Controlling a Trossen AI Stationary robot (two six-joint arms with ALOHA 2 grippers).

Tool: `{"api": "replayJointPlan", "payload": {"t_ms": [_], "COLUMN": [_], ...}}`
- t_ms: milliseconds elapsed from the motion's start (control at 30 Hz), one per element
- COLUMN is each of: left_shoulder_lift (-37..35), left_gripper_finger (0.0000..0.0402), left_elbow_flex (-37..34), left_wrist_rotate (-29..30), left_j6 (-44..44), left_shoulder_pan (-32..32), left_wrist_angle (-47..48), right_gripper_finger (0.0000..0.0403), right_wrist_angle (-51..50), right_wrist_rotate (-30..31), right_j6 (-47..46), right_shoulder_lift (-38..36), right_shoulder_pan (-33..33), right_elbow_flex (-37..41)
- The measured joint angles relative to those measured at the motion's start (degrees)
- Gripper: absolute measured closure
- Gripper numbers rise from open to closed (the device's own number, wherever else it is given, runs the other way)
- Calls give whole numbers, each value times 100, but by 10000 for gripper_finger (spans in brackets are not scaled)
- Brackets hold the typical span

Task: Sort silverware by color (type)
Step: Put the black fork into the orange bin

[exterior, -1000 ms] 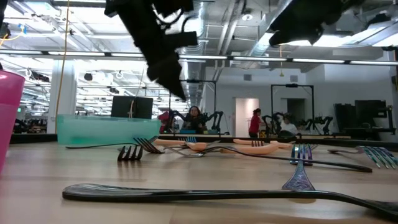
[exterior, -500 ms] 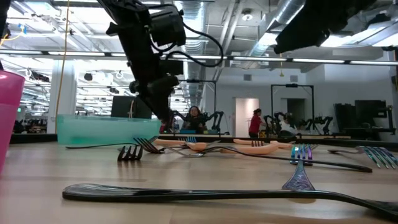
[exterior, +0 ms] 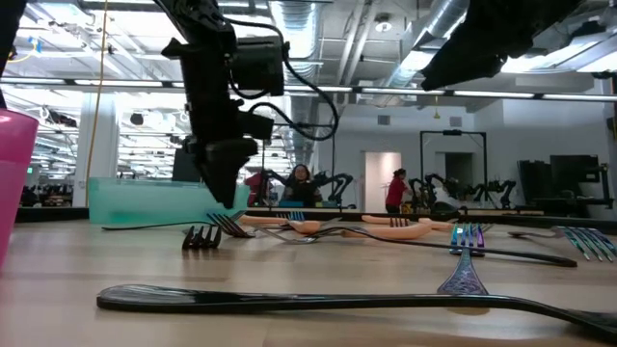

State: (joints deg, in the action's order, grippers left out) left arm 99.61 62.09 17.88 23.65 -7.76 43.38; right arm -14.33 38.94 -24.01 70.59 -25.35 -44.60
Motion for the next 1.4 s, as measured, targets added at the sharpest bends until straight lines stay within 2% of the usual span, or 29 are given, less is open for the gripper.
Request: {"api": "replayJointPlan", "payload": {"t_ms": [167,300,767,867,1200,1400], "left_shoulder_lift": [-1,-1,44,46,59,66], "left_gripper_finger": [198,198,204,227,345,395], "left_elbow_flex": [-1,-2,-603,-659,-665,-672], "left_wrist_rotate": [-102,-51,-599,-922,-1342,-1258], "left_j6": [118,217,232,107,-381,-635], "left_shoulder_pan": [5,-9,-300,-409,-635,-644], "left_wrist_angle": [702,834,307,236,79,74], "right_gripper_finger": [161,161,161,161,161,161], "right_wrist_angle": [-3,-13,-16,2,28,30], "right_wrist_rotate": [2,2,2,2,0,-2], "right_j6": [-11,25,44,44,2,-6], "right_shoulder_lift": [0,0,0,0,0,0], "right_shoulder_pan": [38,42,49,49,43,29], "right_elbow_flex": [0,0,0,0,0,0]}}
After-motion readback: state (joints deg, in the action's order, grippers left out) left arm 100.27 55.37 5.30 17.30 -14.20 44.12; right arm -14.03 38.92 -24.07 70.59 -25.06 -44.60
